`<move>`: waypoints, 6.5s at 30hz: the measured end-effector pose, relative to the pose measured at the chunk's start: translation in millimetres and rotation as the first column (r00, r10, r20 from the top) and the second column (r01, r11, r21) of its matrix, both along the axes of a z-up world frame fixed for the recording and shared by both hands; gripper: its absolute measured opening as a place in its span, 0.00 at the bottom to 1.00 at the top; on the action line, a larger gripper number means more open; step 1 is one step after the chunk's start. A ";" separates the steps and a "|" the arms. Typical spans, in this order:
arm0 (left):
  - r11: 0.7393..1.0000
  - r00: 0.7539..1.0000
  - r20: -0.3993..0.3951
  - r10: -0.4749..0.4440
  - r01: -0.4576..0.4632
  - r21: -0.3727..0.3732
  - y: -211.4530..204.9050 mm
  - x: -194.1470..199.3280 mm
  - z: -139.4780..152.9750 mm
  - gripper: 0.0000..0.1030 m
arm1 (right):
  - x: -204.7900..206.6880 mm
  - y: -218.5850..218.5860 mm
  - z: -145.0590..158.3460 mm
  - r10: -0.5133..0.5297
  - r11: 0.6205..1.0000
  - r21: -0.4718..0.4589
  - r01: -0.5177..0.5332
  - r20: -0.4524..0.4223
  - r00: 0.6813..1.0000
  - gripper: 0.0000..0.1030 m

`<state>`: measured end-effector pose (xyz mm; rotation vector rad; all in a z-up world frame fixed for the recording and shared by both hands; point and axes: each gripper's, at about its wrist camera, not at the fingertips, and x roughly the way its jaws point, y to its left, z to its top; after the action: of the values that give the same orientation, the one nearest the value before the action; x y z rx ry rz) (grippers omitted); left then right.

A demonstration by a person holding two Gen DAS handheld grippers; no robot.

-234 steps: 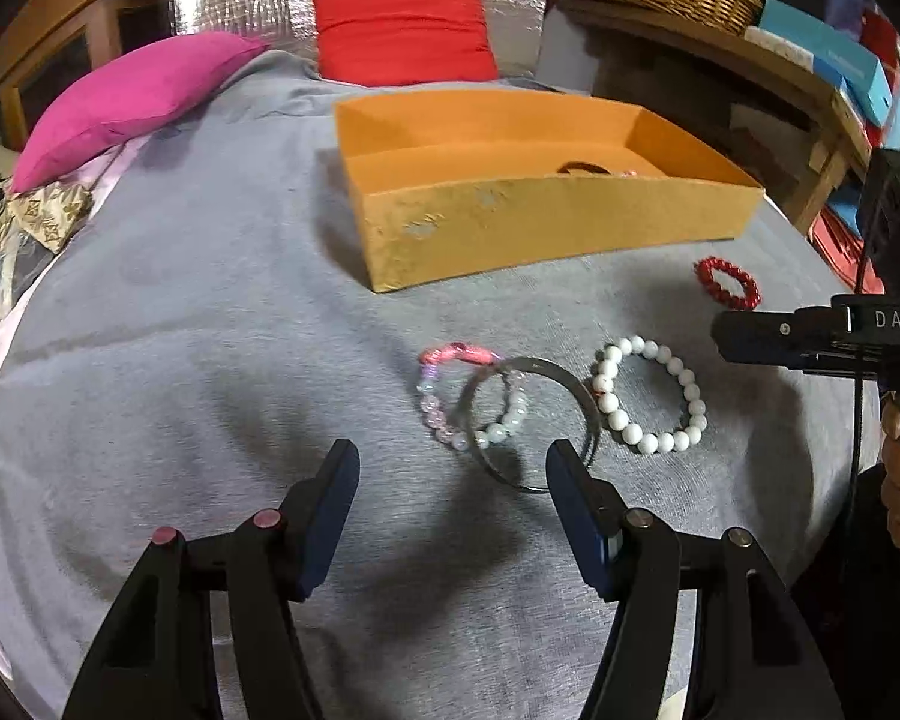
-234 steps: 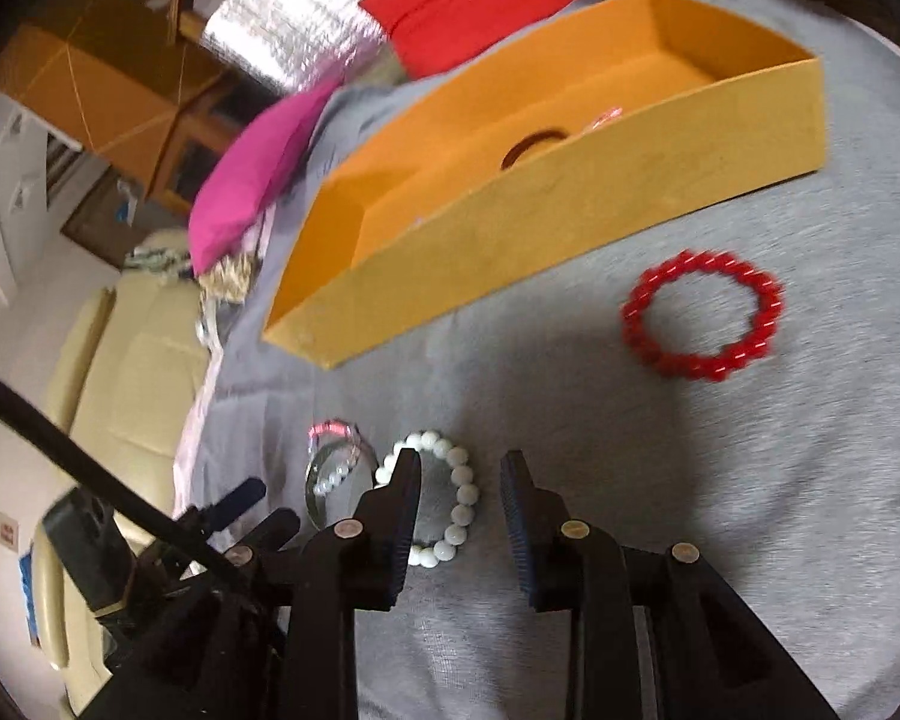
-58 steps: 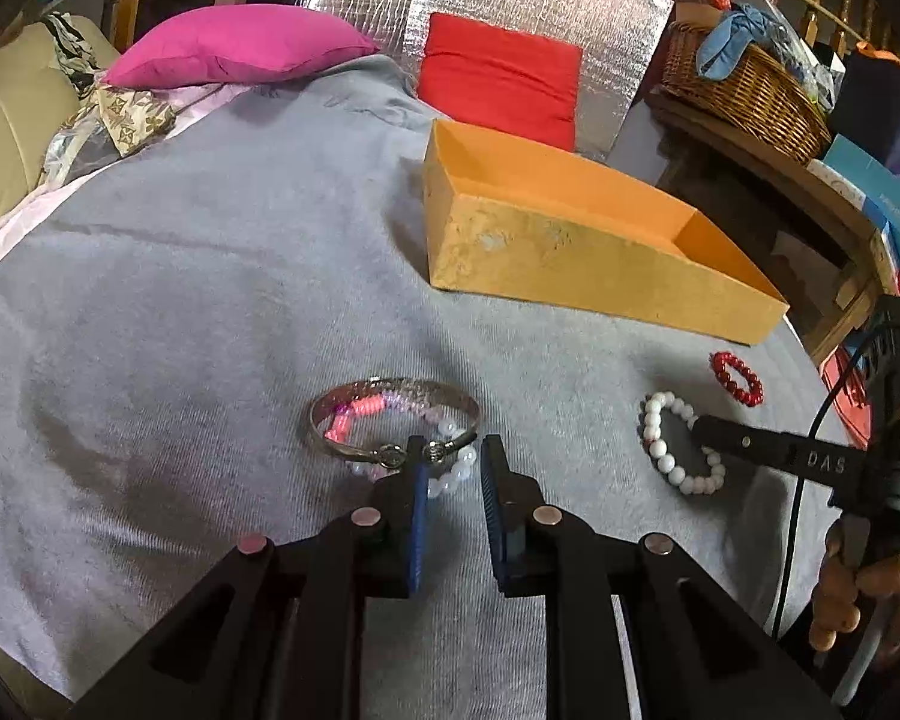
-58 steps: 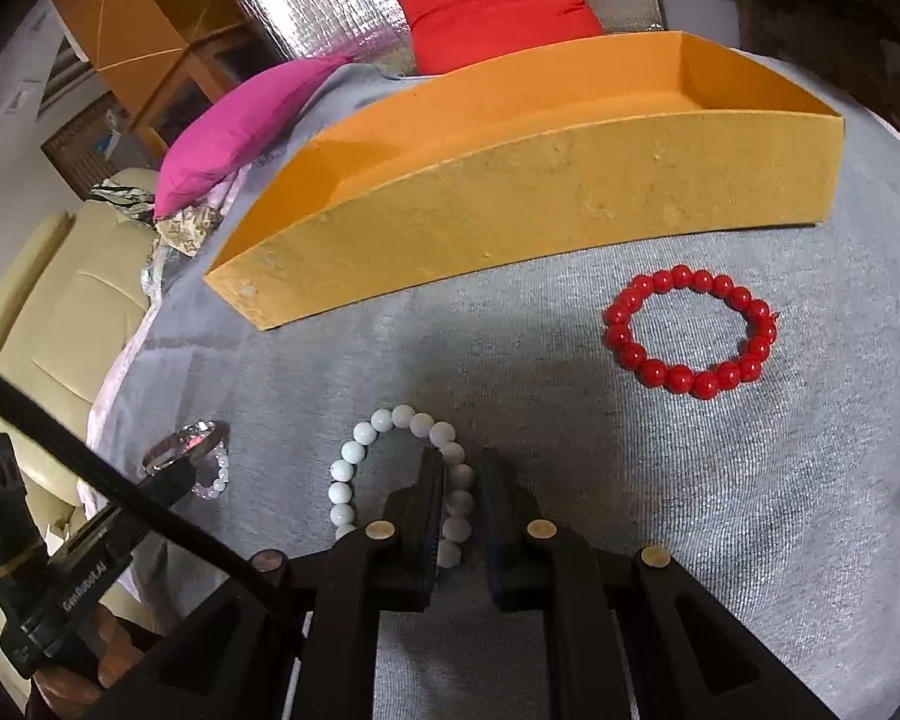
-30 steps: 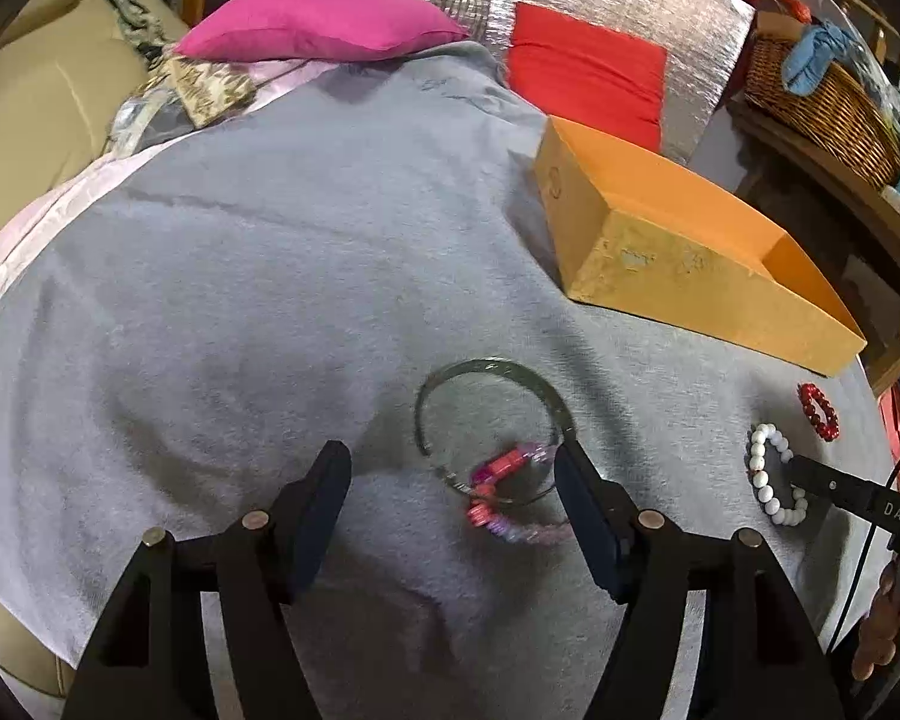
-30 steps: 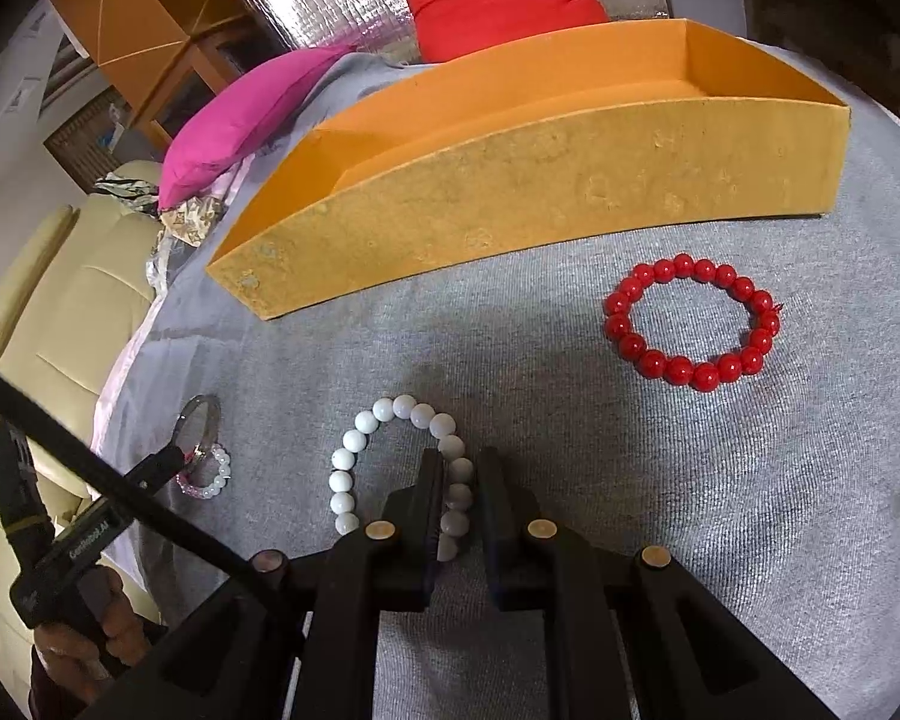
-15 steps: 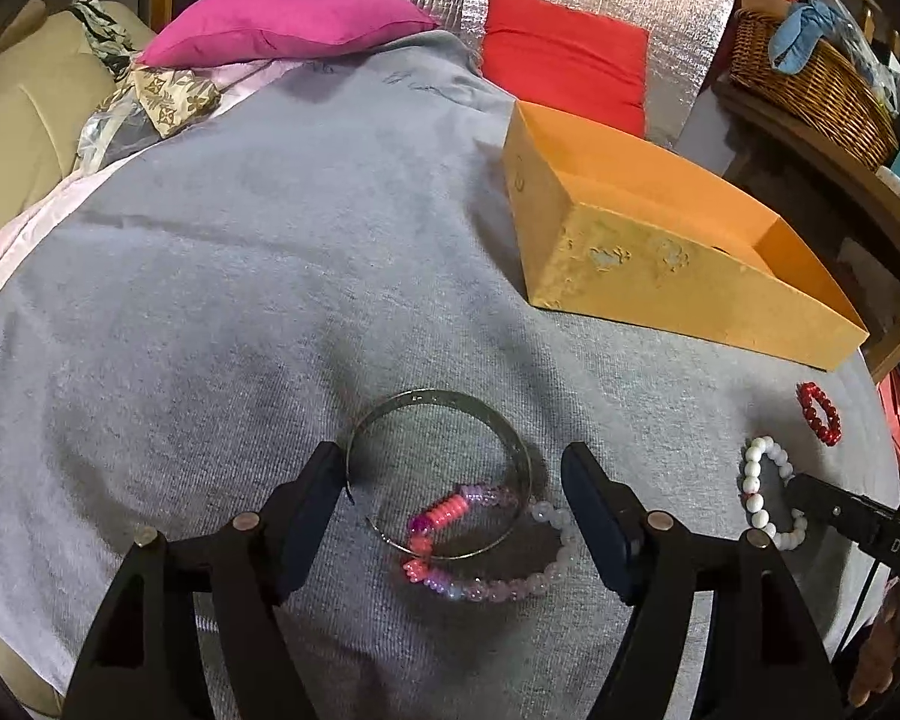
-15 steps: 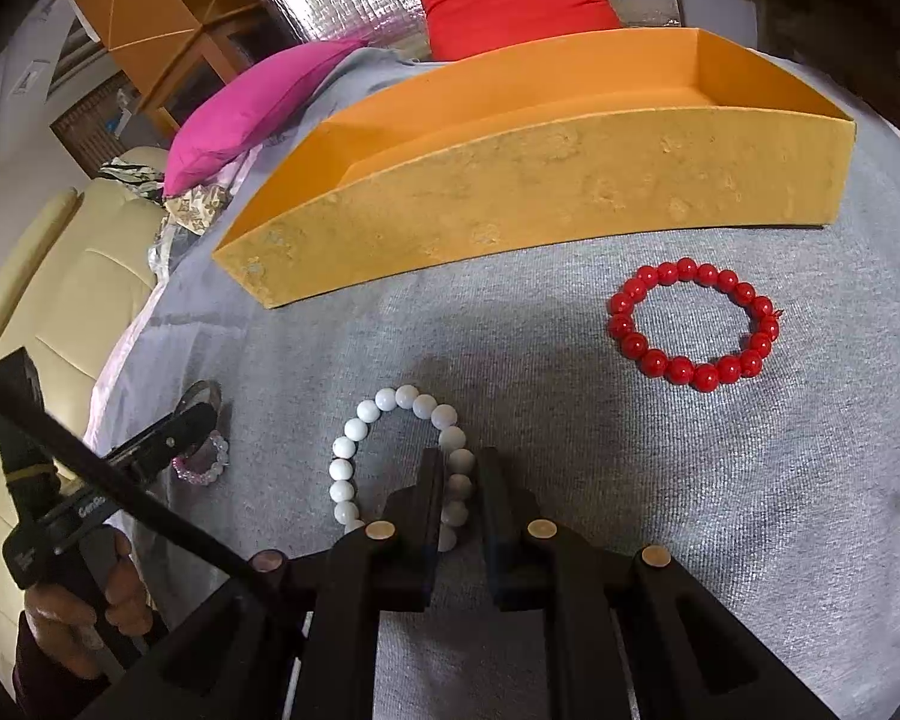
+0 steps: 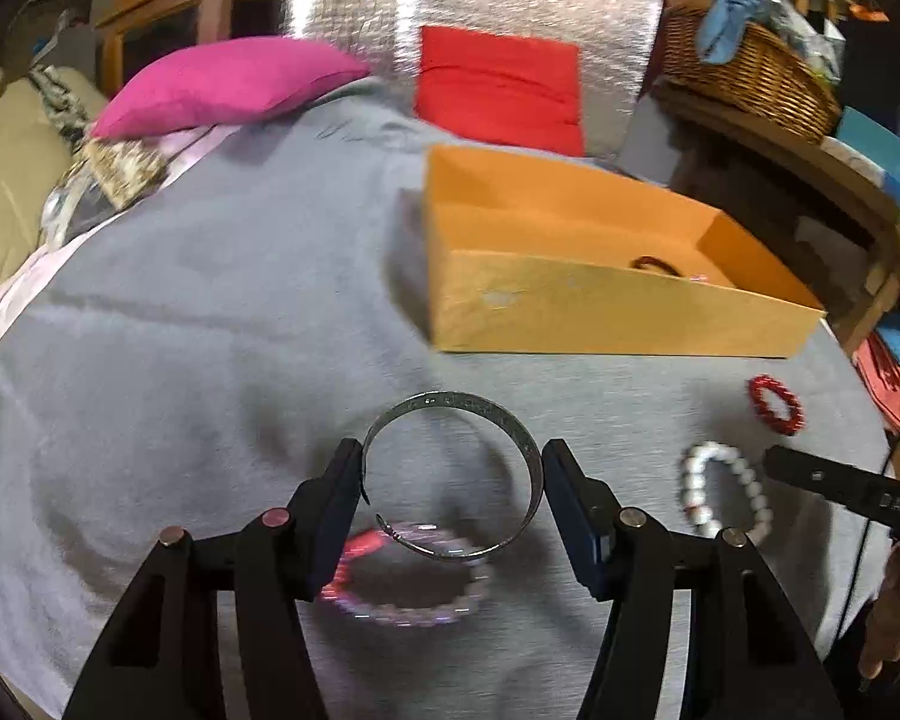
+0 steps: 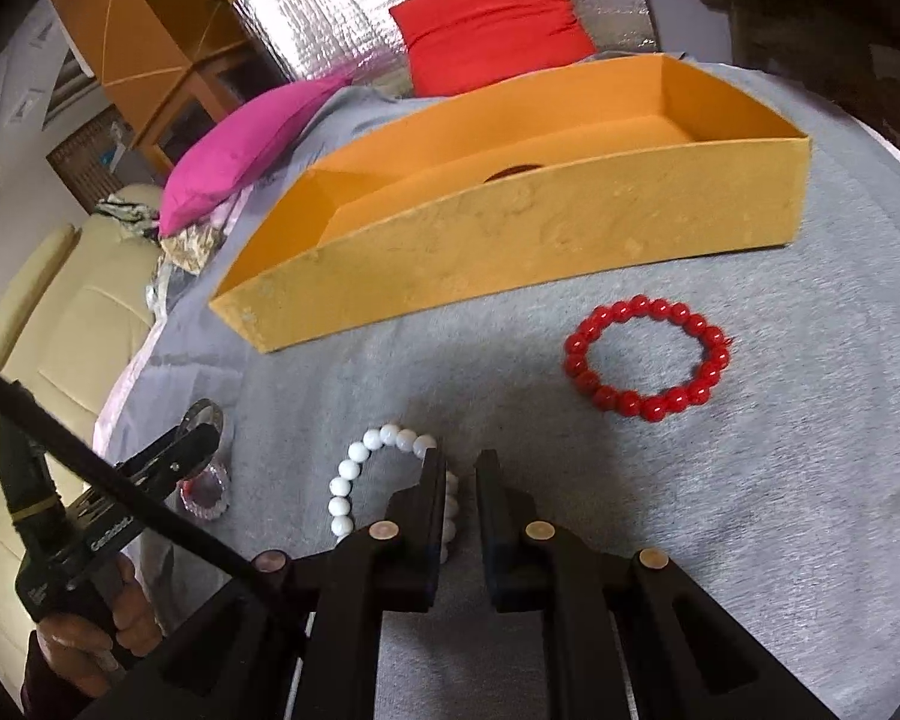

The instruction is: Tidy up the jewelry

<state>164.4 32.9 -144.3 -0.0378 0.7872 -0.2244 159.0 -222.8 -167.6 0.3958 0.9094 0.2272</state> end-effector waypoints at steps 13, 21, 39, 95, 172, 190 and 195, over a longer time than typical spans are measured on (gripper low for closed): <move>0.989 0.990 0.008 -0.138 0.137 0.049 -48.0 -12.2 1.2 0.60 | -8.4 -66.9 3.5 -0.177 0.979 0.095 0.178 -0.019 0.984 0.16; 0.991 0.991 -0.023 -0.128 0.129 0.041 -50.1 -5.1 0.0 0.60 | 14.2 -74.3 2.6 -0.237 0.972 -0.012 0.236 -0.047 0.970 0.17; 0.993 0.993 -0.013 -0.118 0.118 0.024 -45.9 -8.4 3.9 0.61 | 8.6 -51.8 25.4 -0.224 0.957 -0.177 0.232 0.065 0.972 0.10; 0.993 0.988 0.136 -0.075 0.063 0.095 -86.2 145.2 76.9 0.61 | 137.8 -41.7 102.2 -0.201 0.979 0.082 0.185 0.300 0.932 0.10; 0.971 1.000 0.010 -0.018 0.015 0.239 -73.7 143.9 40.9 0.71 | 167.4 -22.4 61.7 -0.178 0.974 0.159 0.162 0.088 0.980 0.48; 0.955 0.994 0.103 -0.021 -0.011 0.296 -48.5 94.3 61.1 0.71 | 87.5 -7.5 78.3 -0.122 0.992 0.041 0.117 0.165 0.979 0.48; 0.953 0.994 0.106 -0.018 -0.015 0.303 -39.0 80.6 60.3 0.71 | 56.8 -8.9 76.2 -0.116 0.993 0.011 0.116 0.170 0.979 0.48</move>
<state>245.0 -6.1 -84.0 0.2641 0.7065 -0.1037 215.8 -231.7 -91.5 0.4219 0.7153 0.1520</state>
